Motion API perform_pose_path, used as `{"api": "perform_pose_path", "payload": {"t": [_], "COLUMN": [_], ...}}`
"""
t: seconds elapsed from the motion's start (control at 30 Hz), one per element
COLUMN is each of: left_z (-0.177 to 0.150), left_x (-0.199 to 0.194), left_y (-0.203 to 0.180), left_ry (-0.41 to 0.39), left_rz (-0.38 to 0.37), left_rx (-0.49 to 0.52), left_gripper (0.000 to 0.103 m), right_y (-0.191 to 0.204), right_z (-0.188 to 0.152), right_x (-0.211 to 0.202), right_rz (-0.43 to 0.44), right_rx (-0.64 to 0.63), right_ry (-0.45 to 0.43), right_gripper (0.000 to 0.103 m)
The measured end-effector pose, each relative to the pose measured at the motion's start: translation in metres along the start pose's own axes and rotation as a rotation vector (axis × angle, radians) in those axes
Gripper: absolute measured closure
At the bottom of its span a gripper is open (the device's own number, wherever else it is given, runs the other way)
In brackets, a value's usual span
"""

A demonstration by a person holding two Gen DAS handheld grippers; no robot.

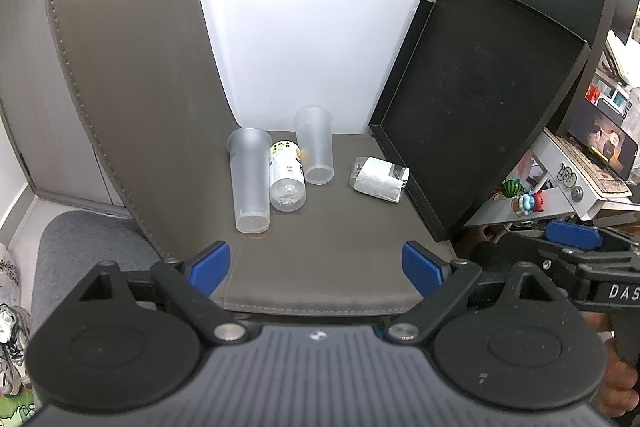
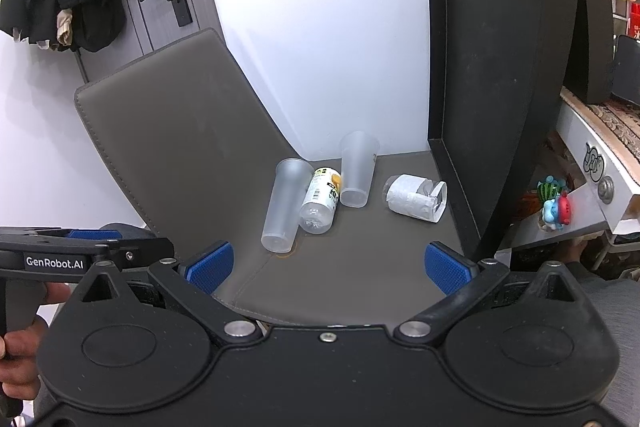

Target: Flip cup upright

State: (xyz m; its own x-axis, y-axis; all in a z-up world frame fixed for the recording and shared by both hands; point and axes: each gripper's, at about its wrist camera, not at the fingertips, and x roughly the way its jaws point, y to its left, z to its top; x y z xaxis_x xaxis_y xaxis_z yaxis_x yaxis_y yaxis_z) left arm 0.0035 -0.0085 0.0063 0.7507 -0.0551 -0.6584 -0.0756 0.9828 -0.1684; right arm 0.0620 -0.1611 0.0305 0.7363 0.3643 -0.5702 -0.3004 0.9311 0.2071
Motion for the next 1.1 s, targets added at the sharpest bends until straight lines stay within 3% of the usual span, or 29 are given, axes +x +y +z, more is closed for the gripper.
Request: {"api": "perform_pose_path", "payload": {"t": [1.1], "left_z": [0.046], "left_x": [0.121], "left_y": [0.030], "left_ry": [0.140], "left_rz": [0.077], "left_rx": [-0.050], "left_gripper": [0.012], "right_y": [-0.051], "right_z": [0.011], "right_x": [0.094], "right_rz": [-0.024], "right_rx": [0.095], "right_ry": [0.093], "right_gripper": [0.003]}}
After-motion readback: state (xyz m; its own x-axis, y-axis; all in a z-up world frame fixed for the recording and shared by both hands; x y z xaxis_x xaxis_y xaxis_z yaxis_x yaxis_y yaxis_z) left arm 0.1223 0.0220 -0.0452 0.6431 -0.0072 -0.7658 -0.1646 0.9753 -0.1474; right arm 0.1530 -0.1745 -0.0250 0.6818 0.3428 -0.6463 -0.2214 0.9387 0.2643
